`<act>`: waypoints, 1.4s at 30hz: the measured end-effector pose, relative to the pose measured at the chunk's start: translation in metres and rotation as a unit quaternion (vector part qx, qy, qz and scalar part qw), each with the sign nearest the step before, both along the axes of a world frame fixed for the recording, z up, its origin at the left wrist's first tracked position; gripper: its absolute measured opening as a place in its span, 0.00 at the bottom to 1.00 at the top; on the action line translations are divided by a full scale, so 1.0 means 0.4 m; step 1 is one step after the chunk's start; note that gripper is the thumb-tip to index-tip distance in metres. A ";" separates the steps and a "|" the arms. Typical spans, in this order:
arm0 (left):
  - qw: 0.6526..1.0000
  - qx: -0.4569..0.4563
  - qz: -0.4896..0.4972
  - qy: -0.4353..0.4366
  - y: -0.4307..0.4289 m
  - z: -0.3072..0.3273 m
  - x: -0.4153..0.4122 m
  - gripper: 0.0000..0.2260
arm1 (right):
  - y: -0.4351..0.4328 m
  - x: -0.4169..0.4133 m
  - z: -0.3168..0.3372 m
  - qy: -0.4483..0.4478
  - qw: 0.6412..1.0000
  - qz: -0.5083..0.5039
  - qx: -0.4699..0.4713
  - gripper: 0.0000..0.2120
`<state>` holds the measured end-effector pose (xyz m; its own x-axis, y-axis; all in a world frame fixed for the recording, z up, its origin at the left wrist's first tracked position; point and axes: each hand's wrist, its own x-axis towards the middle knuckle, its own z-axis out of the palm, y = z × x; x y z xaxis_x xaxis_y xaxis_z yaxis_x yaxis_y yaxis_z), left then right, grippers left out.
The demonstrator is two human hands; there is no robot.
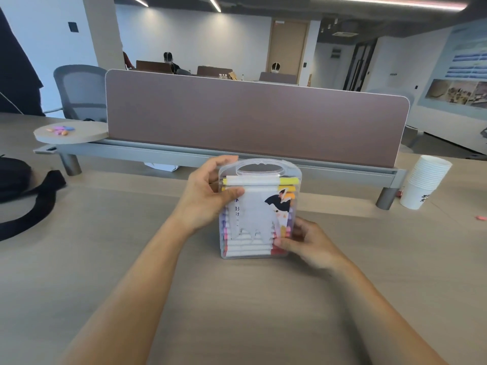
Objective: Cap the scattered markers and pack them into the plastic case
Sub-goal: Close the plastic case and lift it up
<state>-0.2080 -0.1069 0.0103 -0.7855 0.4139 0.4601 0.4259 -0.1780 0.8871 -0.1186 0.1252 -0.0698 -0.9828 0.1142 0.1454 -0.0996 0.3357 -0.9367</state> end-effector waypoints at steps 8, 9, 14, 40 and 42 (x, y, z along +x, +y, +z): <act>0.996 -0.056 -0.017 -0.066 -0.074 0.024 -0.012 0.12 | -0.035 0.021 0.097 0.142 0.970 -0.131 -0.144 0.15; 0.994 -0.086 -0.024 -0.065 -0.070 0.019 -0.001 0.14 | -0.048 0.027 0.109 0.167 0.963 -0.144 -0.155 0.17; 0.995 -0.021 0.045 -0.091 -0.037 -0.025 0.025 0.19 | -0.073 0.065 0.148 0.208 0.906 -0.180 -0.321 0.21; 0.975 0.160 -0.117 -0.097 0.116 0.200 0.339 0.24 | -0.067 0.487 0.383 0.272 0.909 -0.314 -0.004 0.06; 0.976 0.143 -0.140 -0.089 0.172 0.213 0.393 0.24 | -0.039 0.565 0.388 0.265 0.902 -0.340 -0.030 0.11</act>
<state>-0.0509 -0.0381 0.0957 -0.7376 0.4991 0.4549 0.1689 -0.5158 0.8399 0.1075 0.1098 0.0855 -0.4770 0.6868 0.5485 -0.3298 0.4386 -0.8360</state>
